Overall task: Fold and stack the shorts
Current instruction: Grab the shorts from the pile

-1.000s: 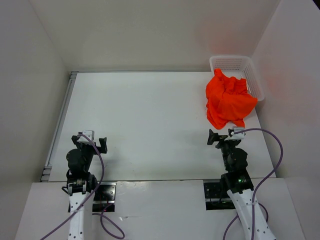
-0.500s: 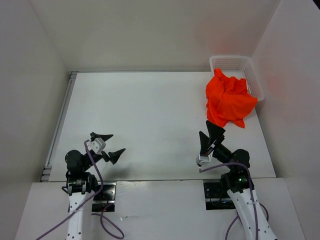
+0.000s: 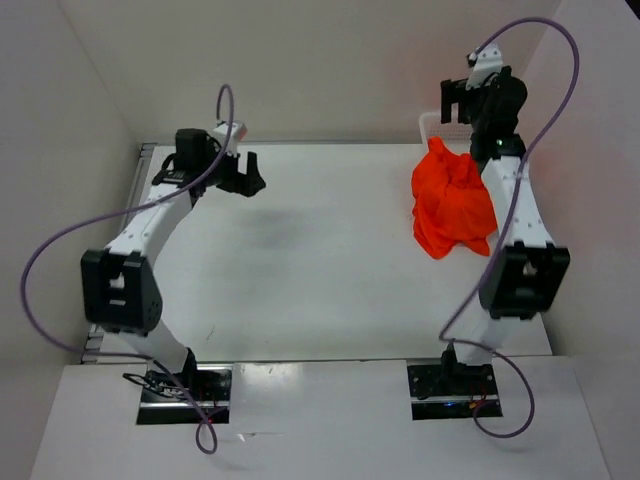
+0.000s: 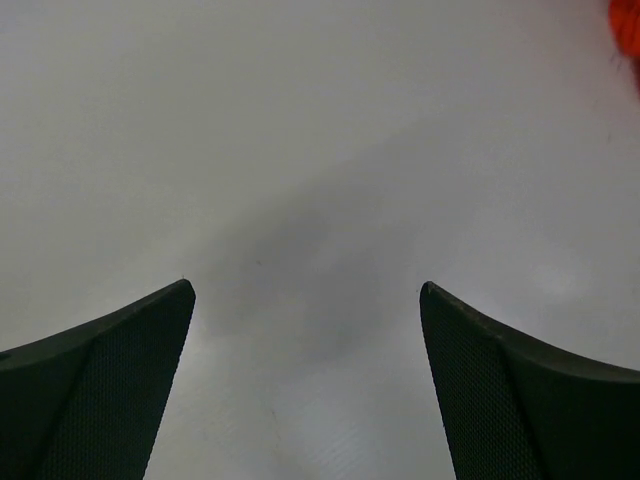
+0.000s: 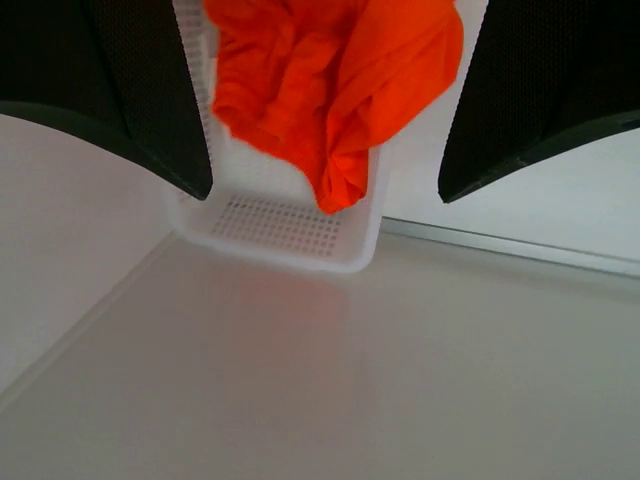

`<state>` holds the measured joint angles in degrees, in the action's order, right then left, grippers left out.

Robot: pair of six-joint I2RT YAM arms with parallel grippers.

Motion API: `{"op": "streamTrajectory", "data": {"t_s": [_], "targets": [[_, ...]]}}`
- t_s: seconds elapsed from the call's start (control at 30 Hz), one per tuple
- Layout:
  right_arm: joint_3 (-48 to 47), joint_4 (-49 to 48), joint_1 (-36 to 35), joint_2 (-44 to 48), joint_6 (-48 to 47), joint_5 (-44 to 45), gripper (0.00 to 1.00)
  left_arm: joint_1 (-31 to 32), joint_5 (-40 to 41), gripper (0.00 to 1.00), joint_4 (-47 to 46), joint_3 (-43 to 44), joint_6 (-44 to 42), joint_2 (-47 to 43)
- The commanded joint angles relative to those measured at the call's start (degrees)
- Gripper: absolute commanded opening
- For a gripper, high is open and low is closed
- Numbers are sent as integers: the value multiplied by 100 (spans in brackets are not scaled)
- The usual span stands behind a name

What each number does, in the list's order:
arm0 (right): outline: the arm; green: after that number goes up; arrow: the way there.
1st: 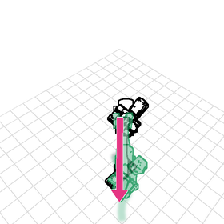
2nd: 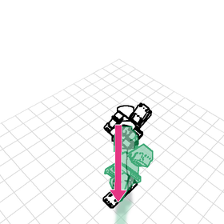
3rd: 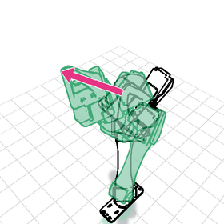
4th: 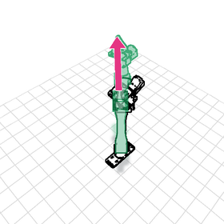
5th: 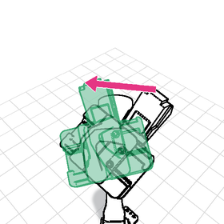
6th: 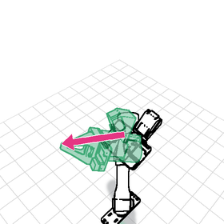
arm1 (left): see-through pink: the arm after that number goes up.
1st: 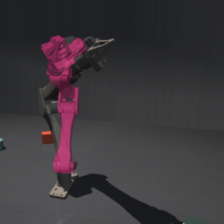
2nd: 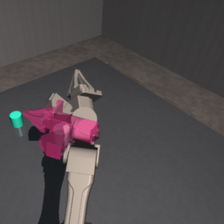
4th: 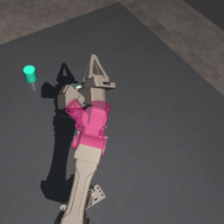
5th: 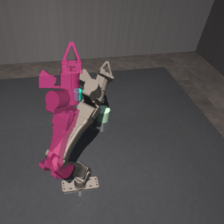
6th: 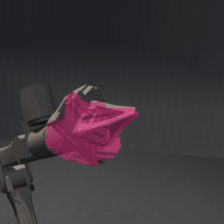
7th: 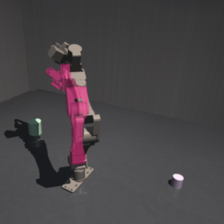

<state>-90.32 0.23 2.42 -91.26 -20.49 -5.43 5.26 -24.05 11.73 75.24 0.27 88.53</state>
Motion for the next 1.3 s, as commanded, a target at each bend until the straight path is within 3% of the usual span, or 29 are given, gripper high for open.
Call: {"op": "streamTrajectory", "data": {"t_s": [0.0,0.1,0.3,0.37,0.53,0.57,0.67,0.7,0.77,0.8,0.87,1.03,1.27], "targets": [[-1538,2164,513,-1905,2092,271,97,160,-202,100,2500,499,-27,1208],[-2138,2175,576,-2718,2373,691,93,404,-705,100,2185,210,-27,1158],[-3684,2376,690,-4212,2673,1201,93,459,-522,100,2290,552,-27,1579],[-3782,2298,690,-4390,2726,1798,93,459,-460,100,2290,701,-27,1702],[-3344,2297,629,-4523,2726,2274,91,459,-460,100,2343,816,-27,1755],[-3230,2297,576,-4523,2726,2327,89,459,-460,100,2343,817,-27,1755],[-3009,2297,576,-4523,2656,2275,54,459,-460,100,2343,817,-27,1755],[-2956,2297,576,-4523,2603,2205,38,459,-460,100,2343,817,-27,1755],[-2956,2297,576,-4523,2603,2204,27,459,-460,100,2343,817,-27,1755],[-2956,2297,576,-4575,2551,2204,12,459,-460,100,2343,817,-27,1755],[-2956,2297,576,-4524,2550,2204,0,459,-460,100,2396,817,-27,1694],[-3245,2236,576,-4111,2497,1943,0,459,-460,100,2396,746,-27,1474],[-3913,2350,418,-2767,2515,1809,0,459,-136,100,2396,825,-27,1131]]}}
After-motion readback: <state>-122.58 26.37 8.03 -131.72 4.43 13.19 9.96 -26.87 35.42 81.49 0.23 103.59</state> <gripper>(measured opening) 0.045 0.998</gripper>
